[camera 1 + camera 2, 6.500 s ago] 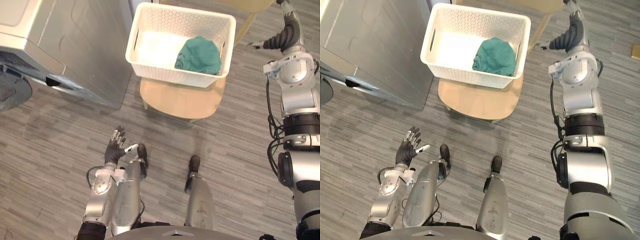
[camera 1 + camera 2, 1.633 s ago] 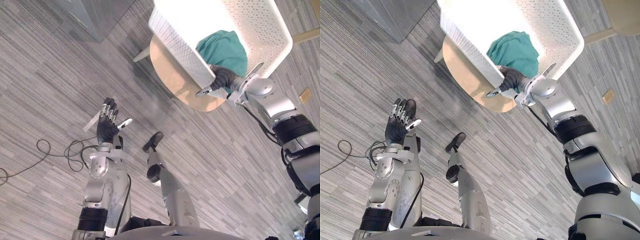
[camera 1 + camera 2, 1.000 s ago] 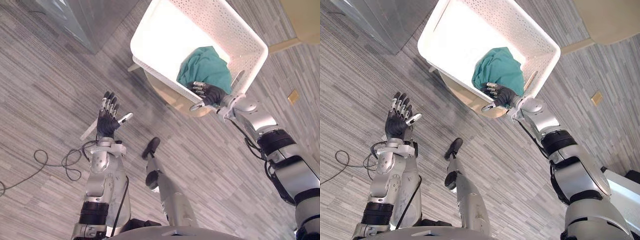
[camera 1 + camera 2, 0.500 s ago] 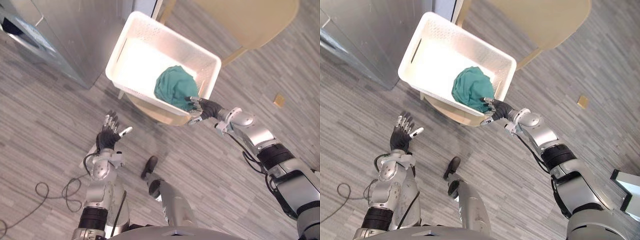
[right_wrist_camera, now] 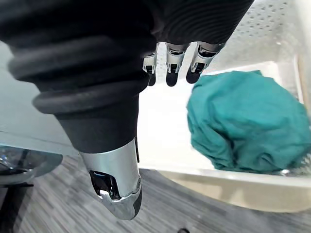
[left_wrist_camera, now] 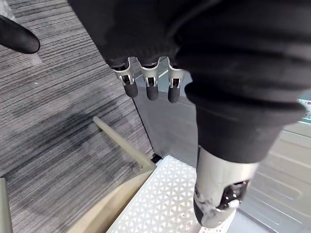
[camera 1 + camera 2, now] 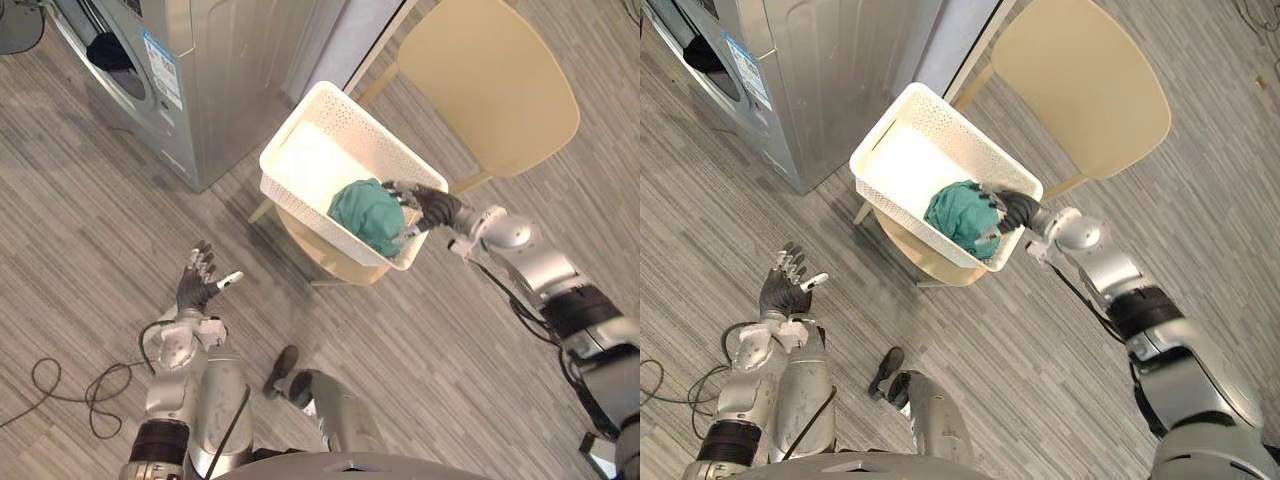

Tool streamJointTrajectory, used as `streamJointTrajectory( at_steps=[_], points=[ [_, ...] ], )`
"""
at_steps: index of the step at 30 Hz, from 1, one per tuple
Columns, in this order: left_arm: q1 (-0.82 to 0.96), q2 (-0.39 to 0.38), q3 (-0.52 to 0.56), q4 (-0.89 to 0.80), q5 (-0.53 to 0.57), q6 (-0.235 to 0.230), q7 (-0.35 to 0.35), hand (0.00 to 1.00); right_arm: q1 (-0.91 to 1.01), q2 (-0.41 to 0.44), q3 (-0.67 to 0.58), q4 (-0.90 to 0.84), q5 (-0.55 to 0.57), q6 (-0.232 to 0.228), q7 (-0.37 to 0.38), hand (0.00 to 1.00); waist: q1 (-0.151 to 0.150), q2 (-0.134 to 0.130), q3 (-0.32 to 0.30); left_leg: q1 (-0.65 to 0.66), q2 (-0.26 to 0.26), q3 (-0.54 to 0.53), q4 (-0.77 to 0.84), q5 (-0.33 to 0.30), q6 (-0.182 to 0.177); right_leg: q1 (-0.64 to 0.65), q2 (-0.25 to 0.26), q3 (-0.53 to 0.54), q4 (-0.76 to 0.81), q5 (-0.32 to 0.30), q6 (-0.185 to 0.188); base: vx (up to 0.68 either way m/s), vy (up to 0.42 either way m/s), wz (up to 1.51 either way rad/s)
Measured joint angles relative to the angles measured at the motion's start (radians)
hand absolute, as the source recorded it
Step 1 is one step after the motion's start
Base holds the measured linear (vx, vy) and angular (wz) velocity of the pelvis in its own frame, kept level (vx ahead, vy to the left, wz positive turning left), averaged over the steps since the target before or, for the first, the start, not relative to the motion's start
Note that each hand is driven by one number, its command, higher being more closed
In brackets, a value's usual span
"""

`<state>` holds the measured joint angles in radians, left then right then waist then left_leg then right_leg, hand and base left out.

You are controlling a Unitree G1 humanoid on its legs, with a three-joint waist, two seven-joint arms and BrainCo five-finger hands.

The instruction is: Pick up the laundry basket with both hands and put the clothes into the washing machine.

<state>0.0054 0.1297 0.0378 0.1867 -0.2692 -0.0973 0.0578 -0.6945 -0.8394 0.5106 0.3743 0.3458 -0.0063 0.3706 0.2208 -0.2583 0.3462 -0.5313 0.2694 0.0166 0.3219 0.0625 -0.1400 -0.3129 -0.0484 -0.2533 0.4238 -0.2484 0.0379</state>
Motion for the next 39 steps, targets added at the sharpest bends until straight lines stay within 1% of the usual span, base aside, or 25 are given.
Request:
streamJointTrajectory(
  at_steps=[1, 2, 3, 4, 6, 7, 8, 10, 11, 14, 18, 20, 22, 24, 27, 28, 30, 34, 39],
  points=[
    [0.005, 0.0, -0.005, 0.0, 0.0, 0.0, 0.0, 0.0, -0.012, 0.007, -0.002, 0.009, -0.001, -0.001, -0.011, 0.0, 0.001, 0.001, 0.0, 0.024, -0.011, 0.014, -0.022, 0.004, -0.002, 0.001, -0.011, 0.011, -0.003, 0.006, 0.006, -0.03, 0.048, -0.19],
    [0.003, -0.003, -0.023, -0.002, 0.0, -0.001, -0.001, 0.0, -0.015, 0.004, -0.015, 0.01, -0.014, -0.01, -0.013, 0.0, -0.005, 0.004, 0.0, 0.028, -0.026, 0.009, -0.039, 0.009, 0.002, -0.003, -0.022, 0.015, -0.012, 0.016, 0.015, -0.03, 0.045, -0.21],
    [-0.001, -0.003, -0.038, -0.003, 0.001, -0.001, -0.001, 0.0, -0.016, 0.004, -0.027, 0.01, -0.033, -0.015, -0.019, 0.0, -0.006, 0.007, 0.002, 0.026, -0.031, 0.009, -0.048, 0.012, 0.003, -0.008, -0.025, 0.018, -0.019, 0.022, 0.018, -0.01, 0.071, -0.15],
    [-0.004, -0.001, -0.062, -0.003, 0.001, 0.0, -0.007, 0.0, -0.018, 0.004, -0.047, 0.036, -0.052, -0.017, -0.034, 0.0, -0.014, 0.014, 0.008, 0.014, -0.041, 0.013, -0.066, 0.019, 0.007, -0.024, -0.034, 0.021, -0.034, 0.036, 0.028, -0.02, 0.097, -0.12],
    [-0.028, -0.001, -0.085, -0.009, 0.001, -0.001, -0.014, 0.0, -0.036, 0.003, -0.05, 0.094, -0.081, -0.011, -0.051, 0.0, -0.019, 0.022, 0.018, -0.01, -0.052, 0.029, -0.099, 0.038, 0.017, -0.052, -0.041, 0.031, -0.075, 0.071, 0.042, -0.01, 0.161, -0.14],
    [-0.041, -0.003, -0.083, -0.019, 0.001, -0.001, -0.019, 0.0, -0.058, 0.004, -0.049, 0.134, -0.091, -0.008, -0.051, 0.0, -0.018, 0.03, 0.029, -0.017, -0.056, 0.043, -0.126, 0.054, 0.025, -0.061, -0.043, 0.038, -0.117, 0.103, 0.051, 0.02, 0.136, -0.15],
    [-0.05, -0.003, -0.081, -0.021, 0.001, -0.003, -0.019, 0.0, -0.077, 0.004, -0.049, 0.155, -0.103, -0.007, -0.052, 0.0, -0.017, 0.036, 0.04, -0.017, -0.059, 0.049, -0.136, 0.061, 0.03, -0.057, -0.044, 0.039, -0.138, 0.12, 0.056, 0.04, 0.126, -0.25],
    [-0.071, 0.012, -0.065, -0.022, 0.0, -0.005, -0.013, 0.0, -0.182, 0.003, -0.047, 0.252, -0.133, -0.004, -0.053, 0.0, -0.012, 0.062, 0.069, -0.032, -0.064, 0.073, -0.153, 0.071, 0.043, -0.051, -0.043, 0.051, -0.228, 0.186, 0.072, 0.02, 0.107, -0.28],
    [-0.075, 0.014, -0.053, -0.028, 0.0, -0.007, -0.007, 0.0, -0.227, 0.003, -0.047, 0.294, -0.151, -0.004, -0.055, 0.0, -0.011, 0.069, 0.078, -0.035, -0.066, 0.082, -0.162, 0.075, 0.048, -0.048, -0.042, 0.051, -0.263, 0.209, 0.077, 0.0, 0.078, -0.25],
    [-0.081, 0.018, -0.037, -0.059, 0.0, -0.028, 0.01, 0.0, -0.345, 0.003, -0.045, 0.405, -0.158, -0.001, -0.085, 0.0, -0.005, 0.075, 0.096, -0.068, -0.065, 0.097, -0.17, 0.079, 0.054, -0.048, -0.033, 0.053, -0.366, 0.282, 0.082, 0.0, 0.041, -0.18],
    [-0.101, 0.011, -0.04, -0.058, -0.001, -0.032, 0.023, 0.0, -0.425, 0.005, -0.042, 0.485, -0.159, 0.002, -0.094, 0.0, 0.001, 0.076, 0.118, -0.084, -0.065, 0.107, -0.196, 0.093, 0.057, -0.054, -0.028, 0.053, -0.424, 0.327, 0.084, -0.01, 0.003, -0.09],
    [-0.104, 0.006, -0.042, -0.055, -0.003, -0.032, 0.024, 0.0, -0.482, 0.006, -0.042, 0.551, -0.187, 0.002, -0.104, 0.0, 0.002, 0.078, 0.122, -0.094, -0.065, 0.117, -0.236, 0.118, 0.06, -0.073, -0.018, 0.053, -0.458, 0.363, 0.083, -0.02, -0.012, -0.13],
    [-0.111, 0.006, -0.042, -0.052, -0.003, -0.033, 0.025, 0.0, -0.502, 0.006, -0.042, 0.574, -0.189, 0.001, -0.119, 0.0, -0.001, 0.082, 0.129, -0.098, -0.066, 0.119, -0.252, 0.129, 0.059, -0.076, -0.017, 0.053, -0.478, 0.378, 0.083, -0.01, -0.003, -0.05],
    [-0.121, 0.007, -0.046, -0.043, -0.004, -0.034, 0.024, 0.0, -0.508, 0.006, -0.039, 0.602, -0.195, 0.005, -0.118, 0.0, -0.002, 0.083, 0.131, -0.099, -0.068, 0.118, -0.278, 0.145, 0.058, -0.079, -0.016, 0.051, -0.493, 0.384, 0.083, 0.0, 0.006, 0.02],
    [-0.124, 0.007, -0.057, -0.037, -0.005, -0.034, 0.024, 0.0, -0.518, 0.008, -0.002, 0.656, -0.199, 0.014, -0.105, 0.0, -0.001, 0.085, 0.132, -0.098, -0.069, 0.116, -0.319, 0.172, 0.056, -0.09, -0.012, 0.048, -0.503, 0.385, 0.082, 0.0, 0.004, 0.01],
    [-0.125, 0.007, -0.069, -0.037, -0.009, -0.034, 0.023, 0.0, -0.529, 0.009, -0.001, 0.667, -0.213, 0.016, -0.09, 0.0, -0.001, 0.091, 0.136, -0.098, -0.069, 0.114, -0.33, 0.18, 0.056, -0.093, -0.01, 0.047, -0.503, 0.386, 0.082, 0.01, 0.022, 0.04],
    [-0.131, 0.007, -0.086, -0.037, -0.013, -0.034, 0.022, 0.0, -0.538, 0.011, 0.001, 0.687, -0.236, 0.028, -0.086, 0.0, 0.0, 0.1, 0.142, -0.097, -0.069, 0.109, -0.344, 0.189, 0.055, -0.095, -0.005, 0.046, -0.503, 0.386, 0.081, 0.01, 0.026, 0.04],
    [-0.132, 0.007, -0.092, -0.037, -0.014, -0.035, 0.022, 0.0, -0.557, 0.047, 0.038, 0.743, -0.236, 0.034, -0.07, 0.0, 0.0, 0.101, 0.142, -0.097, -0.069, 0.107, -0.38, 0.214, 0.054, -0.109, -0.001, 0.044, -0.504, 0.387, 0.08, 0.02, 0.021, 0.0],
    [-0.132, 0.007, -0.098, -0.035, -0.022, -0.036, 0.021, 0.0, -0.562, 0.051, 0.038, 0.774, -0.235, 0.034, -0.069, 0.0, 0.005, 0.103, 0.143, -0.1, -0.072, 0.099, -0.399, 0.224, 0.054, -0.116, 0.0, 0.032, -0.504, 0.387, 0.08, 0.04, 0.061, 0.03]
  ],
)
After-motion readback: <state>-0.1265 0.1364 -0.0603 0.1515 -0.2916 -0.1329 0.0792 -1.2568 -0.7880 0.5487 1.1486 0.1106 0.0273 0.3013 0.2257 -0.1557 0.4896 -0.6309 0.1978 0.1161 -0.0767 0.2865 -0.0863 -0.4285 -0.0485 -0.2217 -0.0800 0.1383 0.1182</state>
